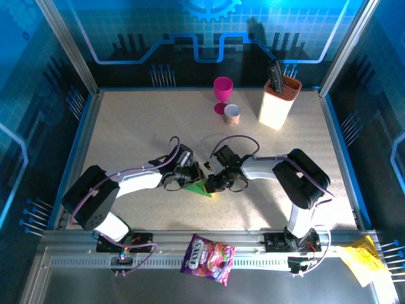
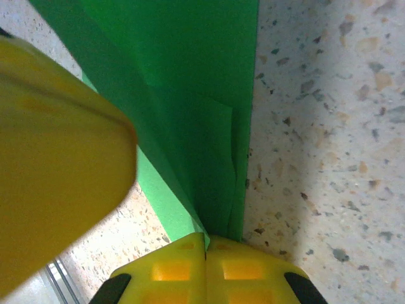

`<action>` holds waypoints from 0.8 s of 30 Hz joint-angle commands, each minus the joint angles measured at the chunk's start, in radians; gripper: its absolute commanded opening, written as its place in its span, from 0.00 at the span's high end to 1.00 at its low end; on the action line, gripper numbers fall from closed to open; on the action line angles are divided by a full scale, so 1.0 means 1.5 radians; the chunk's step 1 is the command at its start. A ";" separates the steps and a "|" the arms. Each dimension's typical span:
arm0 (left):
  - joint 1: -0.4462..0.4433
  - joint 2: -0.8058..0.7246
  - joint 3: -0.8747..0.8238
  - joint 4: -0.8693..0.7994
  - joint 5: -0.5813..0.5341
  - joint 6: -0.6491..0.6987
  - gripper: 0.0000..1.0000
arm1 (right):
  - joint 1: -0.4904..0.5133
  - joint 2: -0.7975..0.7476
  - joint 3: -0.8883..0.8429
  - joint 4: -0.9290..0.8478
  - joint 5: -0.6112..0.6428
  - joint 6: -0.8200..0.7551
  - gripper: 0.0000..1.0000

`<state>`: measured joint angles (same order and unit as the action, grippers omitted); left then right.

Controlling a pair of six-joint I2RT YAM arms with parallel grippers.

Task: Fold a paper plane with a square sheet of paper (pick it up from the middle)
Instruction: Fourth fold the wing at the center of the table.

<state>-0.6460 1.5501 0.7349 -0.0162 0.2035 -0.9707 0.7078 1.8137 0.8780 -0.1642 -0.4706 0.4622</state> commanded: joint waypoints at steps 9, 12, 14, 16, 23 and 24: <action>-0.004 0.063 0.021 0.018 -0.019 -0.005 1.00 | 0.008 0.069 -0.047 -0.146 0.059 -0.023 1.00; -0.002 0.075 0.028 0.013 -0.026 0.002 1.00 | 0.007 0.067 -0.049 -0.146 0.061 -0.023 1.00; 0.001 0.081 0.032 0.011 -0.028 0.007 1.00 | 0.008 0.067 -0.050 -0.147 0.062 -0.024 1.00; 0.006 0.086 0.035 0.005 -0.032 0.012 1.00 | 0.008 0.068 -0.050 -0.147 0.060 -0.024 1.00; 0.028 0.090 0.032 -0.020 -0.045 0.025 1.00 | 0.008 0.069 -0.051 -0.148 0.061 -0.024 1.00; 0.030 0.092 0.030 -0.019 -0.044 0.026 1.00 | 0.008 0.069 -0.051 -0.147 0.060 -0.024 1.00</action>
<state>-0.6151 1.6722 0.7643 -0.0040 0.1619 -0.9611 0.7059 1.8191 0.8799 -0.1673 -0.4816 0.4438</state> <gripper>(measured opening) 0.064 0.048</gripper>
